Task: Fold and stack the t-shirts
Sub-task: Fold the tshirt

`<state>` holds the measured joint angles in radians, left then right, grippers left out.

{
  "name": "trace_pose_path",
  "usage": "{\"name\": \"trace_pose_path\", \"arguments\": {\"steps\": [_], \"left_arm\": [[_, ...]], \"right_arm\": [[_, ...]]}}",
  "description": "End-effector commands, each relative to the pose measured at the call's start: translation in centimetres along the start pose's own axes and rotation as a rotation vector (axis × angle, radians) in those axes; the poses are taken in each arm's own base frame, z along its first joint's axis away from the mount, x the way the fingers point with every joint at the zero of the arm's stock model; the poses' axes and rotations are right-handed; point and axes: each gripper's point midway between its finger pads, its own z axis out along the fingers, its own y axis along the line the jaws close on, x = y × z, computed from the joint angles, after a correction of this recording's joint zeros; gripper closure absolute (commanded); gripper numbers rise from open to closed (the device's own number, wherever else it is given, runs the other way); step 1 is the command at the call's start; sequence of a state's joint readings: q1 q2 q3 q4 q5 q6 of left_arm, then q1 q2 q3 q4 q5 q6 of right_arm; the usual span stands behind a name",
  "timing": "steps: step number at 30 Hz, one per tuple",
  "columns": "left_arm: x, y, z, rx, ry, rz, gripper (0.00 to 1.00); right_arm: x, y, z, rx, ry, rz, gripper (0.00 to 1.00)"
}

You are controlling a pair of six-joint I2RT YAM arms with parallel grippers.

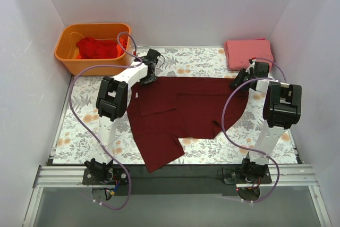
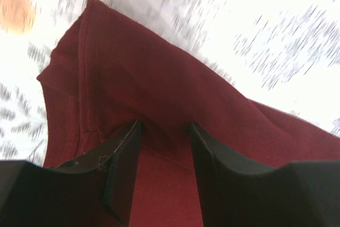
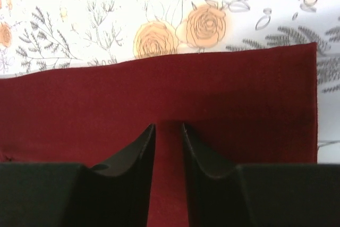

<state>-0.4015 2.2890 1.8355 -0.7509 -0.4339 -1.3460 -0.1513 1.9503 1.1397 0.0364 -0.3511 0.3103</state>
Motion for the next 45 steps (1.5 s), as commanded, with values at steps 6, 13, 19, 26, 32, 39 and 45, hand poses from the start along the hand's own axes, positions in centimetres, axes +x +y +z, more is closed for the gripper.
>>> {"name": "trace_pose_path", "arguments": {"steps": [6,13,19,26,32,39,45], "left_arm": [[-2.6,-0.4,3.0,-0.048,-0.034,0.021,0.51],[-6.6,-2.9,-7.8,0.200,-0.169,-0.015,0.33],[-2.9,-2.0,-17.5,0.354,-0.178,-0.001,0.32],[4.2,5.8,-19.5,0.350,-0.152,-0.034,0.32],[5.2,9.9,-20.1,0.330,-0.252,-0.043,0.32],[7.4,12.9,-17.8,0.252,-0.277,-0.056,0.32],[7.8,14.5,-17.0,0.183,-0.303,-0.033,0.32]], "right_arm": [[-2.4,0.0,-0.5,0.022,-0.010,-0.023,0.57],[0.6,0.8,-7.8,0.171,-0.010,-0.045,0.48],[7.5,2.6,-12.5,0.153,0.063,-0.064,0.60],[13.3,3.5,-13.6,0.121,0.156,-0.062,0.70],[15.4,3.6,-12.4,0.082,0.194,-0.001,0.83],[18.3,1.7,-11.5,0.137,0.273,0.032,0.91],[20.0,-2.9,-13.1,0.327,0.331,0.080,0.93]]}}
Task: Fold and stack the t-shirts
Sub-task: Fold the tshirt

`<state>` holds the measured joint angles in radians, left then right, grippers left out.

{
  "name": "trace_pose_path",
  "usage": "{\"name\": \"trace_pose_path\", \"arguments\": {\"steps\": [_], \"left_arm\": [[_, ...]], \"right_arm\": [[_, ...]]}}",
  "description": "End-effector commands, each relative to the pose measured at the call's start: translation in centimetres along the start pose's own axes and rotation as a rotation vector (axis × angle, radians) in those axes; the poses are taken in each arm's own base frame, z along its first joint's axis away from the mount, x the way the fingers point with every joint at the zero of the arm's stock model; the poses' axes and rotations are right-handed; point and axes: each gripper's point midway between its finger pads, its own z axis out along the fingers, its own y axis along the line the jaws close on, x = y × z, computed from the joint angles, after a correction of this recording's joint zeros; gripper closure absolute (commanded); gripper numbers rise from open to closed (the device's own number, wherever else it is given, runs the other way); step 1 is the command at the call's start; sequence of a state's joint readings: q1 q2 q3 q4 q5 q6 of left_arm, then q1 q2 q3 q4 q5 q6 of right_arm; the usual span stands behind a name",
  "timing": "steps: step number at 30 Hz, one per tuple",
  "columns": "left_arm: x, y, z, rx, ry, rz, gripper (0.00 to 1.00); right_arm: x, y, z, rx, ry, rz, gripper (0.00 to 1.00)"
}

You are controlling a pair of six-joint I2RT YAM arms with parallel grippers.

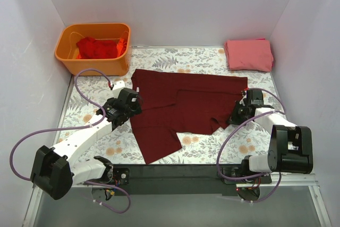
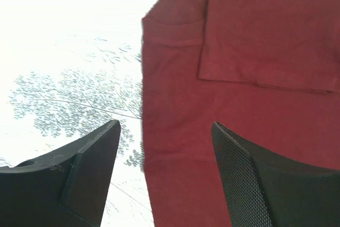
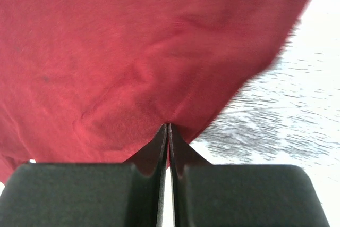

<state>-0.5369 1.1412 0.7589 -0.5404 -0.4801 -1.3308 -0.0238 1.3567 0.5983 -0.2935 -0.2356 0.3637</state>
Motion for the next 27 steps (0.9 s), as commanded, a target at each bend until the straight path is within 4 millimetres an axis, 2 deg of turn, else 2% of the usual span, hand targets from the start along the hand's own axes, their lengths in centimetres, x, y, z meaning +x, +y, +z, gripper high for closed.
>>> {"name": "trace_pose_path", "arguments": {"steps": [1,10,16,19,20,21,24,27], "left_arm": [[-1.9,1.2,-0.3,-0.050,-0.100,-0.014,0.32],[-1.6,2.0,-0.2,-0.094,-0.091,0.004,0.32],[-1.0,1.9,0.0,-0.092,-0.068,0.011,0.31],[-0.4,1.7,0.3,-0.089,-0.040,0.018,0.31],[-0.2,1.7,0.4,-0.091,-0.028,0.016,0.31],[0.1,1.7,0.5,-0.096,-0.015,0.020,0.32],[0.4,1.2,0.4,-0.090,0.021,0.009,0.32],[1.2,0.5,0.0,-0.067,0.085,-0.015,0.31]], "right_arm": [[2.4,-5.8,-0.7,0.221,0.068,0.084,0.93],[-0.3,-10.1,-4.5,0.370,-0.009,0.174,0.91],[0.5,-11.6,-5.5,0.446,0.009,0.191,0.89],[-0.1,-12.4,-6.3,0.488,-0.026,0.222,0.88],[-0.3,-12.5,-6.5,0.495,-0.032,0.227,0.87],[-0.4,-12.7,-6.6,0.499,-0.033,0.239,0.79],[-1.1,-13.4,-6.9,0.491,-0.034,0.273,0.67],[-2.2,-12.6,-7.6,0.455,-0.065,0.264,0.64]]}}
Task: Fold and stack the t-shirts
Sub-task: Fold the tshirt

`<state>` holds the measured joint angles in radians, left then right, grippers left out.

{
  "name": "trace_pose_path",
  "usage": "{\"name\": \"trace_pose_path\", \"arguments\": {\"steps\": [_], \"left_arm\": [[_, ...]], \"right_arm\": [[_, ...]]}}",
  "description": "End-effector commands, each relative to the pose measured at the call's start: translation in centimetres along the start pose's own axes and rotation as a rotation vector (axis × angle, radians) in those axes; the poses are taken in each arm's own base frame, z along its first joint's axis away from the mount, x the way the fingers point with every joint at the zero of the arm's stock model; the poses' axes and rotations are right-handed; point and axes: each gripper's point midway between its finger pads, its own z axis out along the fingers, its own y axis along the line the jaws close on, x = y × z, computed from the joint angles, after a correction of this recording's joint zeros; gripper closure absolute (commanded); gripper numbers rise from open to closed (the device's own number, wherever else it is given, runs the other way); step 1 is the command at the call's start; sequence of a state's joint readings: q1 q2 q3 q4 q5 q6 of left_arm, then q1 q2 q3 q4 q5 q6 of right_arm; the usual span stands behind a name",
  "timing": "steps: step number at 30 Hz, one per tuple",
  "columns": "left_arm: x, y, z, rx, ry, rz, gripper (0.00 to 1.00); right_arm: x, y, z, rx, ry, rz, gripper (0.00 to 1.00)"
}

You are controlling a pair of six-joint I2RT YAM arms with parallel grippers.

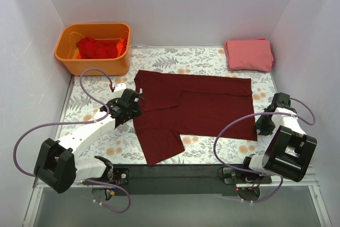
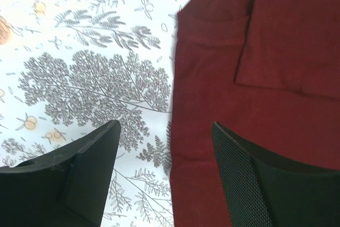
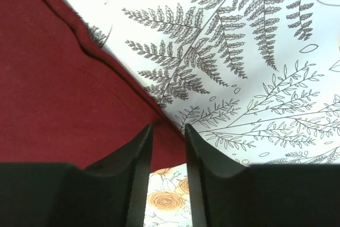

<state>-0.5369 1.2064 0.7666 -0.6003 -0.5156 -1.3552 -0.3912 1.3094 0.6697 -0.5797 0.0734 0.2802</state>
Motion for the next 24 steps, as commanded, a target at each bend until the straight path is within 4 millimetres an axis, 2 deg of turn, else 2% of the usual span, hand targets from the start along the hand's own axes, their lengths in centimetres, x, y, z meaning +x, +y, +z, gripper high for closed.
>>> {"name": "trace_pose_path", "arguments": {"steps": [1,5,7,8,9,11,14,17,24], "left_arm": [[0.0,-1.0,-1.0,0.027,0.054,-0.052,0.31],[3.0,-1.3,-1.7,0.040,0.214,-0.061,0.32],[4.7,-1.7,-1.9,0.070,0.286,-0.066,0.33],[6.2,-2.1,-2.1,0.098,0.351,-0.067,0.33],[6.6,-2.4,-2.0,0.109,0.371,-0.069,0.34],[8.2,-2.3,-1.2,0.086,0.426,-0.062,0.34],[8.5,-2.0,0.0,0.040,0.419,-0.062,0.37],[8.5,-0.8,1.0,-0.042,0.384,-0.063,0.44],[6.5,-0.9,0.6,-0.029,0.293,-0.126,0.50]], "right_arm": [[-1.8,0.6,-1.7,-0.031,-0.048,-0.015,0.62],[-2.6,3.1,-4.2,-0.174,-0.132,-0.056,0.48],[-2.1,4.2,-4.8,-0.230,-0.133,-0.113,0.46],[-1.8,4.4,-5.1,-0.234,-0.141,-0.137,0.45],[-1.6,4.7,-5.2,-0.242,-0.145,-0.156,0.44],[-1.4,5.4,-5.5,-0.252,-0.151,-0.192,0.42],[-1.5,5.9,-5.9,-0.251,-0.163,-0.221,0.41],[-1.4,6.0,-5.9,-0.253,-0.164,-0.229,0.41],[-1.4,6.3,-6.2,-0.268,-0.173,-0.244,0.41]]}}
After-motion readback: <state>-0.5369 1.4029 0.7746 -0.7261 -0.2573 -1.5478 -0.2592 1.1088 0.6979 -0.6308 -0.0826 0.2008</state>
